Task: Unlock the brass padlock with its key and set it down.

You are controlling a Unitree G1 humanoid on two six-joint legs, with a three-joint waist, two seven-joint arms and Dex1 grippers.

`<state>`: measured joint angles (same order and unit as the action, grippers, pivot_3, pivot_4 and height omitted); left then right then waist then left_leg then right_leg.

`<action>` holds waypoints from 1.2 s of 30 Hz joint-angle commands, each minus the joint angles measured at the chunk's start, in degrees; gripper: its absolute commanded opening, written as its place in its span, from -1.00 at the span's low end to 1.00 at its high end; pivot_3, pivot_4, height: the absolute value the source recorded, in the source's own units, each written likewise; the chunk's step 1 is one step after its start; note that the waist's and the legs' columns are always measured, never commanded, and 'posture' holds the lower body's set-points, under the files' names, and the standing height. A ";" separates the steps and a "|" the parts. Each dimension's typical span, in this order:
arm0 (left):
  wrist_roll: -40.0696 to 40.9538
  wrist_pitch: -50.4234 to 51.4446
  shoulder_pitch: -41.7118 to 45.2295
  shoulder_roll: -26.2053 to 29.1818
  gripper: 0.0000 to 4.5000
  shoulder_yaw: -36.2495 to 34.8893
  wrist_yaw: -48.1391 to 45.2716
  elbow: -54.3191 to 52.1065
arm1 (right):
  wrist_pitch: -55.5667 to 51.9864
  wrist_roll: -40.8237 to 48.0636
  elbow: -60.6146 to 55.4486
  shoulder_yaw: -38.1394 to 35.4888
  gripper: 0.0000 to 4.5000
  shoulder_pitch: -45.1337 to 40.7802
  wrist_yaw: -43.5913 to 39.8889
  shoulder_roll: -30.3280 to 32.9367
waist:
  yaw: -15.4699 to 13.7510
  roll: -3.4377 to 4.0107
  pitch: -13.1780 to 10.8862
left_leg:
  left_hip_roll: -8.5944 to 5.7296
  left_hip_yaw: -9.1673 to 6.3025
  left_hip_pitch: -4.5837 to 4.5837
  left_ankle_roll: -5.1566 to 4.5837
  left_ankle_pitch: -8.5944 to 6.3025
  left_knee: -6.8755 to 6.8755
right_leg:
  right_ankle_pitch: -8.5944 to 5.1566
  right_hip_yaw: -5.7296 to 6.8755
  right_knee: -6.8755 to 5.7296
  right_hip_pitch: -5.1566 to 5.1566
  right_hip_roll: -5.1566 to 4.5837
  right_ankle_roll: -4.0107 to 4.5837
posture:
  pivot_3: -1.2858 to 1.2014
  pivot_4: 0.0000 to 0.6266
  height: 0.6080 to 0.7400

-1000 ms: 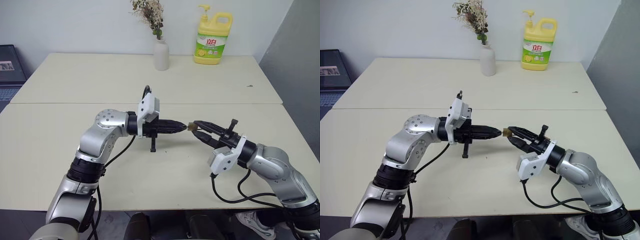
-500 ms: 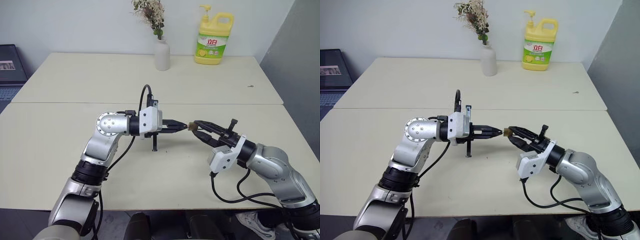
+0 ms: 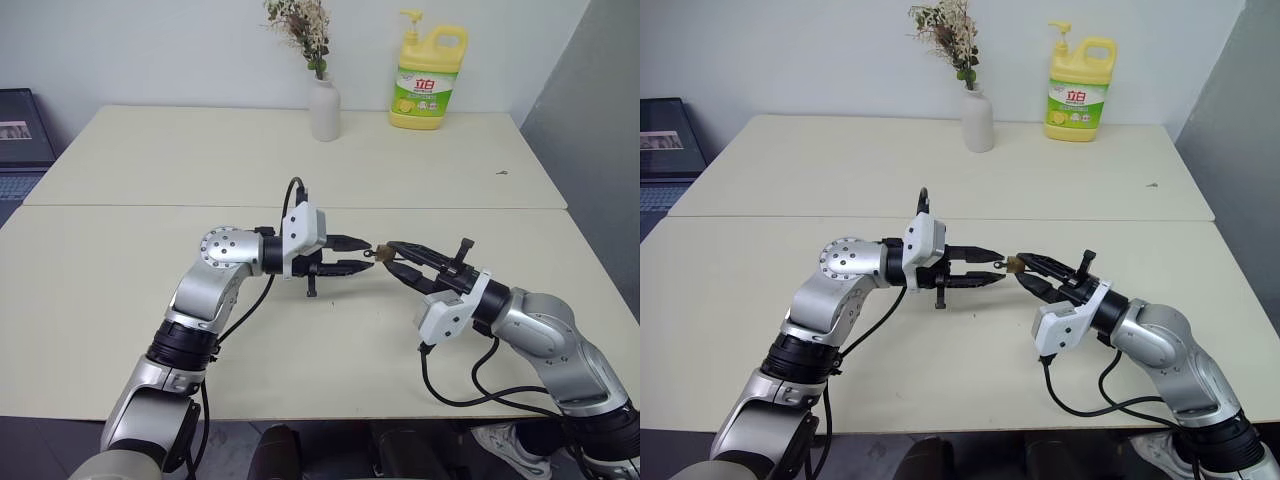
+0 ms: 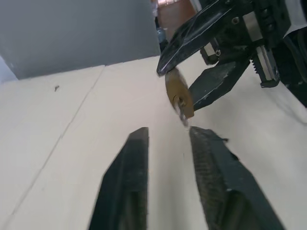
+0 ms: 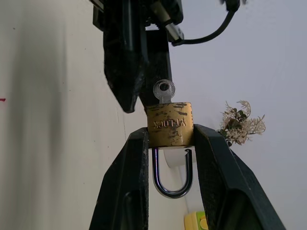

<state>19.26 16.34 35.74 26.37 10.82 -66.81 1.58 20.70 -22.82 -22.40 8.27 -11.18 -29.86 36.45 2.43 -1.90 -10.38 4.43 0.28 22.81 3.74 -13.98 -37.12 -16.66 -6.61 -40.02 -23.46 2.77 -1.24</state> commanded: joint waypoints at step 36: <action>12.15 24.01 3.24 -1.66 -0.60 -1.57 7.80 -9.40 | 0.78 1.58 -3.64 -0.49 -0.58 0.12 -0.99 -0.08 | -0.38 0.00 0.00 | -0.01 -0.05 -0.01 0.01 0.00 -0.05 | 0.00 0.02 -0.02 0.04 0.00 0.00 | 0.03 -0.52 1.00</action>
<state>31.55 41.64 37.97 24.69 9.46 -59.34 -7.10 20.44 -21.76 -23.58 8.18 -10.64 -31.04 36.42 2.05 -1.89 -10.38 4.42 0.23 22.80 3.75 -13.98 -37.17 -16.66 -6.59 -40.03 -23.42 2.77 -1.24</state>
